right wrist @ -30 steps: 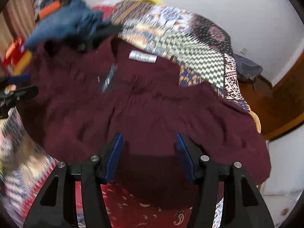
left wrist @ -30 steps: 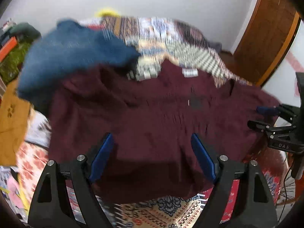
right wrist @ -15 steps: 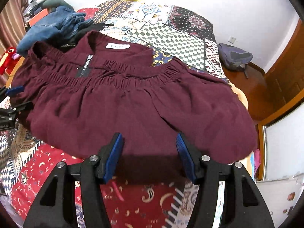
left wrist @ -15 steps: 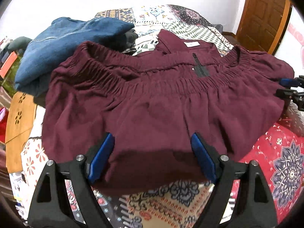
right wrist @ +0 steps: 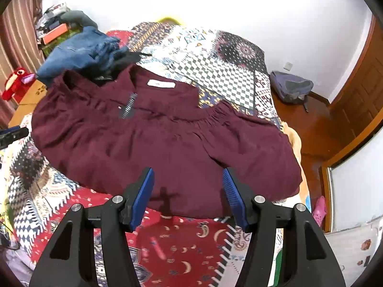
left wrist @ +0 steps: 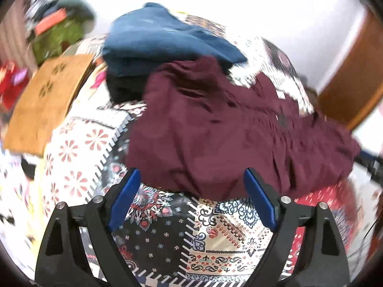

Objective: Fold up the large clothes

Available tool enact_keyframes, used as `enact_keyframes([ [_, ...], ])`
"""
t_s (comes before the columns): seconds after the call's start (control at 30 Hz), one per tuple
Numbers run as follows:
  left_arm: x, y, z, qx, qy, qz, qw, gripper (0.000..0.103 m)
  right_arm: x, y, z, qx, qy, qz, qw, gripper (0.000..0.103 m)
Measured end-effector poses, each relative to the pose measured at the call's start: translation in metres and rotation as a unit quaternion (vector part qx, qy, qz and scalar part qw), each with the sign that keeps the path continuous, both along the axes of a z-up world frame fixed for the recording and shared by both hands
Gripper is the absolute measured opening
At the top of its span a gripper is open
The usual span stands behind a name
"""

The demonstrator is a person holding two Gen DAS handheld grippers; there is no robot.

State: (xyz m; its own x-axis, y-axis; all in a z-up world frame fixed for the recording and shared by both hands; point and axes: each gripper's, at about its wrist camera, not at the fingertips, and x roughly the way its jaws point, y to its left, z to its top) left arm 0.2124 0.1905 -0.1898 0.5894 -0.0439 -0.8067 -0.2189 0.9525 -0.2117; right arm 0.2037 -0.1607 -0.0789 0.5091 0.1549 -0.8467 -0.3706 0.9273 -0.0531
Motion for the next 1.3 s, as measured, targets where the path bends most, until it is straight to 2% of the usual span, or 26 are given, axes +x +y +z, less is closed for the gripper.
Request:
enact_keyframes([
  [0.1, -0.004, 0.020, -0.011, -0.087, 0.006, 0.024, 0.9959, 0.088, -0.003, 0.008, 0.002, 0.011, -0.001, 0.006, 1.000, 0.056],
  [0.17, -0.006, 0.029, -0.027, -0.165, 0.014, 0.034, 0.9856, 0.088, -0.004, 0.014, 0.001, 0.018, 0.002, 0.011, 1.000, 0.056],
  [0.27, -0.007, 0.033, -0.048, -0.250, 0.016, 0.045, 0.9670, 0.088, -0.006, 0.023, -0.001, 0.022, 0.007, 0.018, 1.000, 0.056],
  [0.37, -0.003, 0.034, -0.066, -0.294, 0.021, 0.061, 0.9535, 0.088, -0.008, 0.029, -0.004, 0.029, 0.014, 0.024, 0.999, 0.056],
  [0.4, -0.001, 0.036, -0.072, -0.314, 0.023, 0.066, 0.9470, 0.088, -0.009, 0.029, -0.005, 0.032, 0.016, 0.025, 0.999, 0.056],
  [0.43, 0.003, 0.038, -0.080, -0.348, 0.026, 0.076, 0.9343, 0.088, -0.009, 0.031, -0.007, 0.035, 0.020, 0.026, 0.999, 0.056],
  [0.5, 0.009, 0.043, -0.092, -0.392, 0.023, 0.097, 0.9145, 0.088, -0.008, 0.033, -0.011, 0.044, 0.030, 0.025, 0.998, 0.056],
  [0.53, 0.011, 0.045, -0.095, -0.396, 0.023, 0.105, 0.9121, 0.088, -0.008, 0.033, -0.014, 0.049, 0.035, 0.024, 0.998, 0.056],
  [0.67, 0.027, 0.050, -0.098, -0.359, 0.007, 0.143, 0.9221, 0.088, -0.006, 0.033, -0.020, 0.066, 0.051, 0.019, 0.996, 0.056],
  [0.8, 0.042, 0.052, -0.098, -0.350, -0.005, 0.174, 0.9205, 0.088, -0.002, 0.031, -0.024, 0.075, 0.063, 0.009, 0.995, 0.056],
  [0.87, 0.047, 0.050, -0.093, -0.326, -0.007, 0.195, 0.9250, 0.087, 0.001, 0.029, -0.025, 0.080, 0.070, 0.002, 0.994, 0.056],
  [0.93, 0.047, 0.048, -0.087, -0.296, -0.002, 0.227, 0.9278, 0.071, 0.003, 0.027, -0.026, 0.087, 0.079, -0.005, 0.993, 0.056],
  [1.0, 0.041, 0.046, -0.080, -0.281, -0.013, 0.246, 0.9277, 0.050, 0.005, 0.025, -0.024, 0.096, 0.087, -0.007, 0.992, 0.056],
  [1.1, 0.028, 0.046, -0.064, -0.274, -0.038, 0.247, 0.9285, 0.029, 0.005, 0.025, -0.020, 0.106, 0.096, -0.007, 0.990, 0.056],
  [1.17, 0.019, 0.045, -0.045, -0.269, -0.058, 0.236, 0.9319, 0.025, 0.005, 0.026, -0.015, 0.109, 0.094, -0.009, 0.990, 0.056],
  [1.3, -0.002, 0.036, 0.005, -0.231, -0.108, 0.221, 0.9414, 0.023, 0.006, 0.037, -0.001, 0.126, 0.085, -0.003, 0.988, 0.056],
])
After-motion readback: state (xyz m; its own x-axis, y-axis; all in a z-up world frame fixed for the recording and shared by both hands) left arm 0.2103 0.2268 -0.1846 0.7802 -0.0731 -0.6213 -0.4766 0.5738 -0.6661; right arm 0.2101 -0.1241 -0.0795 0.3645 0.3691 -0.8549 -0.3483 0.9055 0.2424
